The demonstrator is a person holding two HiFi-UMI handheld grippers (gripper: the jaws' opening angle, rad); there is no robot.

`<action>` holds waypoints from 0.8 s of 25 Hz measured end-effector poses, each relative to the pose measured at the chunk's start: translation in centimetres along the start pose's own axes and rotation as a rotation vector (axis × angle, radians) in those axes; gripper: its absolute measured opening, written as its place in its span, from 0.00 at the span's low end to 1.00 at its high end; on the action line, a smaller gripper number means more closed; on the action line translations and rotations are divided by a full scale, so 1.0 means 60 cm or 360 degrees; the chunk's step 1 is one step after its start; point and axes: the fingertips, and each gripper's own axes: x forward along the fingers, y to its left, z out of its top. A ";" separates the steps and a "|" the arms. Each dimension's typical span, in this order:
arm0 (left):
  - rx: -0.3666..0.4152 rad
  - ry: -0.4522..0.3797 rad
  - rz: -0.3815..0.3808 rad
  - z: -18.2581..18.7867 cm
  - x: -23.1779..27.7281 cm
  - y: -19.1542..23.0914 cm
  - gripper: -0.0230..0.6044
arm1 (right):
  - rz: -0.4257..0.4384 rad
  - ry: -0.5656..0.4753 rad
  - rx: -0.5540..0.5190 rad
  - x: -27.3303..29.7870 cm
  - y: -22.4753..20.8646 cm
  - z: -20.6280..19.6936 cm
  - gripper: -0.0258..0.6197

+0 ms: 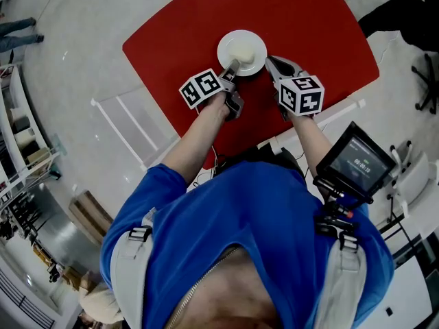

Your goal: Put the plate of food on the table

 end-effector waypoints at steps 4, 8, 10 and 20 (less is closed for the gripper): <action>0.0169 0.0081 0.0052 -0.007 0.002 -0.002 0.22 | 0.0002 -0.0002 -0.0001 0.000 0.000 -0.001 0.04; 0.0356 0.0185 0.0103 -0.019 0.005 -0.002 0.28 | 0.0000 -0.0004 0.0001 0.000 -0.003 -0.004 0.04; 0.0421 0.0225 0.0124 -0.024 0.004 0.001 0.29 | 0.0000 -0.0006 0.0004 0.000 -0.005 -0.006 0.04; 0.0439 0.0238 0.0174 -0.023 -0.015 0.025 0.30 | 0.0005 -0.0014 0.0009 0.003 -0.006 -0.005 0.04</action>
